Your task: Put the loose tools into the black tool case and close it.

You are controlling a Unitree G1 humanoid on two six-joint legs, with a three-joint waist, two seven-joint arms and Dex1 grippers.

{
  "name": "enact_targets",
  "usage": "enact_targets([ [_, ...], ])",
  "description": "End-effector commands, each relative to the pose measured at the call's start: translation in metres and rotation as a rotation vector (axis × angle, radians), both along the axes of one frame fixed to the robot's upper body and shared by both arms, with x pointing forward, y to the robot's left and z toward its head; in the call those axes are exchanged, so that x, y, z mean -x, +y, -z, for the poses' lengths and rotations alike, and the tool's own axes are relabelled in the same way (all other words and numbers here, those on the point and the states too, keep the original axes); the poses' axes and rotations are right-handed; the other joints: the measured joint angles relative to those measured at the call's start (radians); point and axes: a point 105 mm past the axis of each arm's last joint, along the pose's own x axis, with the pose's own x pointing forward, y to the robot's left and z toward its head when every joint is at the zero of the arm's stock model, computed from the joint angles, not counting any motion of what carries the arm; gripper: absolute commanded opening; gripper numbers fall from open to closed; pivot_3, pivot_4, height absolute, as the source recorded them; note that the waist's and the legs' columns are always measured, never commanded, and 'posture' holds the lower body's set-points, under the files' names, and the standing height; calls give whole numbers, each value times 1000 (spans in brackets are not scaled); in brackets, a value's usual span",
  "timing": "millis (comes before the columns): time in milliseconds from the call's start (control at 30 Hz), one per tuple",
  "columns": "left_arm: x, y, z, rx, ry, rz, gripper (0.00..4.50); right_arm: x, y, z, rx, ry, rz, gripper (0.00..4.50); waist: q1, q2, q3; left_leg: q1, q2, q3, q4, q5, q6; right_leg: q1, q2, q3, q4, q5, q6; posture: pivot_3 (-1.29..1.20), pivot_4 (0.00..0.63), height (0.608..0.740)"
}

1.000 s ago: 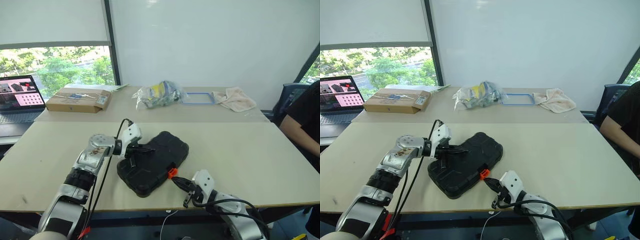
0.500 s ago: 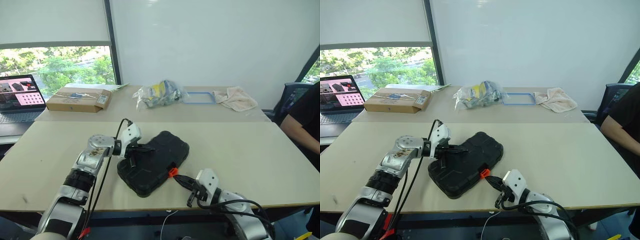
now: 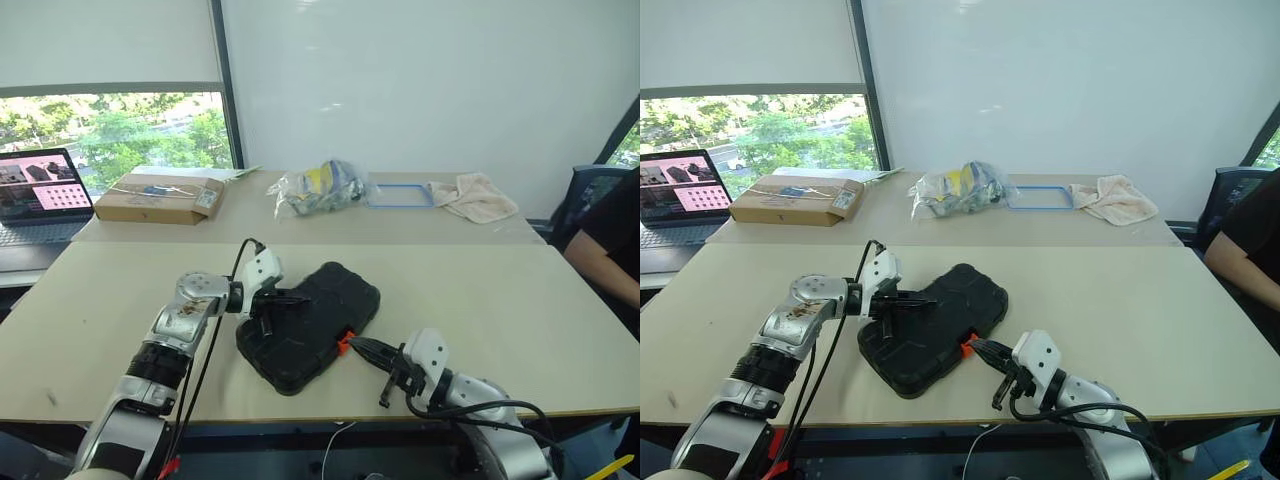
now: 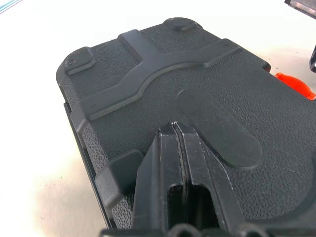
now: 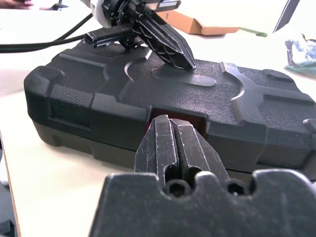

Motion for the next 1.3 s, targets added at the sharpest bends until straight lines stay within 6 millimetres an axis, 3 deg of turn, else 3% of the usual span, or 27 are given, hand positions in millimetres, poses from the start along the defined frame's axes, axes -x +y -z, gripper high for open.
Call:
enact_targets([
  [33,8,7,29,-60,100,-18,0,9,-16,-16,25,36,-17,18,2,0,0,0,0,0,0,0,0,0,0,0,-1,0,-1,0,150,740],
  [233,10,8,28,-63,102,-20,0,3,-23,-6,99,127,13,18,2,1,-1,0,1,0,-2,-1,0,0,3,0,-5,0,0,0,150,740],
  [433,11,4,28,-56,105,-19,0,-12,-4,14,146,156,-15,18,3,2,-1,-1,1,0,-1,-1,0,0,3,-1,-5,0,0,0,150,740],
  [667,9,5,24,-55,96,-26,0,-29,17,11,121,112,-45,18,6,2,-1,-1,0,0,-1,-1,1,0,3,-1,-6,2,-4,0,150,740],
  [1300,11,8,33,-75,121,-27,0,-45,38,-3,57,55,-52,18,-4,3,-1,-1,1,0,-1,-1,0,0,3,-1,-5,3,-4,0,150,740],
])
